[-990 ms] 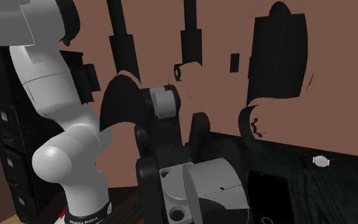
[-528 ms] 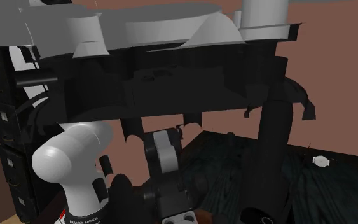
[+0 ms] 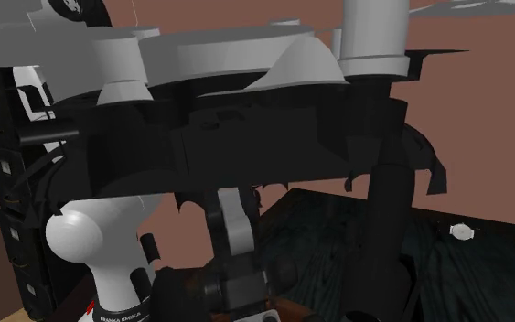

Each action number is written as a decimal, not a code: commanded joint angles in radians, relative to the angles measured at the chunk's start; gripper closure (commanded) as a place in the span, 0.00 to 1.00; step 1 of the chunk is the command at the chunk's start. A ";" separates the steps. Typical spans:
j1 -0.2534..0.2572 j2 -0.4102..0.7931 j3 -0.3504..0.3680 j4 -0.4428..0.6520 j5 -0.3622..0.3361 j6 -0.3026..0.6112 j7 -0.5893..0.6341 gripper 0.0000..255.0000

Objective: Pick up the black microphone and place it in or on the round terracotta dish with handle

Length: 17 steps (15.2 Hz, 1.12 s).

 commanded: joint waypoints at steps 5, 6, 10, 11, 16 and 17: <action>0.000 0.000 0.000 0.000 0.000 0.000 0.000 0.00; 0.002 0.006 -0.002 0.038 0.004 -0.033 -0.003 0.00; 0.011 0.033 -0.014 0.153 0.020 -0.127 -0.017 0.00; 0.011 0.033 -0.014 0.153 0.020 -0.127 -0.017 0.00; 0.011 0.033 -0.014 0.153 0.020 -0.127 -0.017 0.00; 0.011 0.033 -0.014 0.153 0.020 -0.127 -0.017 0.00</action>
